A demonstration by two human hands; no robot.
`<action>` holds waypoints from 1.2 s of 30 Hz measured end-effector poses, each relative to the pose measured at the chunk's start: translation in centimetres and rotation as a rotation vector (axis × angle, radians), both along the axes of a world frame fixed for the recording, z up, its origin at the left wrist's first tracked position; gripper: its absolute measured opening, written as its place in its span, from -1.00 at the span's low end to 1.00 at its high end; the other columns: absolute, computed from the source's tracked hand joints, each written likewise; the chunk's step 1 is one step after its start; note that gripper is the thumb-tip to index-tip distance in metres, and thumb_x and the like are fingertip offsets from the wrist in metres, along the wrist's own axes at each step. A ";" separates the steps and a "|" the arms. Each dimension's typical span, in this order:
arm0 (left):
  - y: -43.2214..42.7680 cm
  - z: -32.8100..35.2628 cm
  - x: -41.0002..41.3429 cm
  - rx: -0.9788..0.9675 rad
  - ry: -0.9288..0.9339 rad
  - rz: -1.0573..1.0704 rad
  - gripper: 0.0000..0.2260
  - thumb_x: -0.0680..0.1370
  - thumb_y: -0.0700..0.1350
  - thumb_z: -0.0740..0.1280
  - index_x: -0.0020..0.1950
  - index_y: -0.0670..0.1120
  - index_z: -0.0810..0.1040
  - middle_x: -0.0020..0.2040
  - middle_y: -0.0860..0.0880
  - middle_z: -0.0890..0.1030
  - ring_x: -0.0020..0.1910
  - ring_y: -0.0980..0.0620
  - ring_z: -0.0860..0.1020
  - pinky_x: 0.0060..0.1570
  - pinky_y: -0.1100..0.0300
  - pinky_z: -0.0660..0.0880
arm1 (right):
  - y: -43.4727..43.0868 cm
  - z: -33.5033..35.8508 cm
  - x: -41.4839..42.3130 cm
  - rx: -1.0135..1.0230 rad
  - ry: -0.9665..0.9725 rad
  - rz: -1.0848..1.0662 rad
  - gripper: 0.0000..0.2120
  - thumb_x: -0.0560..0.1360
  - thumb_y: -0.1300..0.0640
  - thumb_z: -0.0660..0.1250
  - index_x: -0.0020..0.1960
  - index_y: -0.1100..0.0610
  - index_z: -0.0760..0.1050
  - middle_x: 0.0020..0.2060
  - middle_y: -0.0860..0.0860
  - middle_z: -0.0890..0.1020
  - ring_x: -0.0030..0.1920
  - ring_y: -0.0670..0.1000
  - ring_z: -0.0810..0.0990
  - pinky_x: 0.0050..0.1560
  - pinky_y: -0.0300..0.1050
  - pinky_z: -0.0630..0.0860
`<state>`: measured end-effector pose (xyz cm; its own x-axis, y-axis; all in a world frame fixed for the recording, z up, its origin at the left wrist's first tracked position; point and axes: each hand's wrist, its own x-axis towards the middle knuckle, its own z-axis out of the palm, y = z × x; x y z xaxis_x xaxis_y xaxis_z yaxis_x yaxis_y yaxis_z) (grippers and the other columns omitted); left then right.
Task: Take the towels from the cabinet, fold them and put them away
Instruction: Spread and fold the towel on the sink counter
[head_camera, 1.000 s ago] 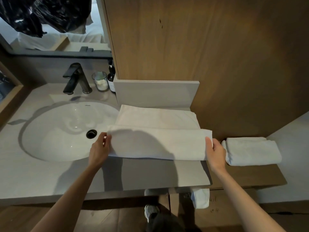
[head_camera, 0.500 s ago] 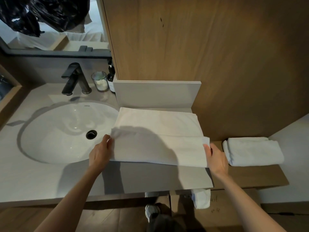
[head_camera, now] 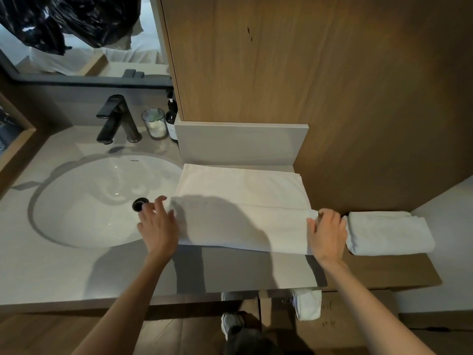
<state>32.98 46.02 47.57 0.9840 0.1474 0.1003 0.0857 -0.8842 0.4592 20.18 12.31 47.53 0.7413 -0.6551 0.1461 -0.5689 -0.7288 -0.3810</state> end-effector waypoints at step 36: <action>4.8 -2.8 -6.6 0.239 0.108 -0.680 -0.27 0.40 0.56 -0.07 0.52 0.33 -0.05 0.56 -0.06 -0.27 0.53 -0.11 -0.29 0.45 -0.13 -0.23 | 1.7 -1.6 -3.7 -0.049 0.518 0.736 -0.18 0.29 -0.64 -0.16 0.43 -0.42 -0.38 0.46 -0.12 -0.50 0.44 0.12 -0.55 0.44 0.20 -0.44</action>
<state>26.43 50.79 44.73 0.8567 -0.5135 -0.0497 -0.4840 -0.8333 0.2671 16.53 14.05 45.96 0.9514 0.0095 -0.3078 -0.0436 -0.9853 -0.1652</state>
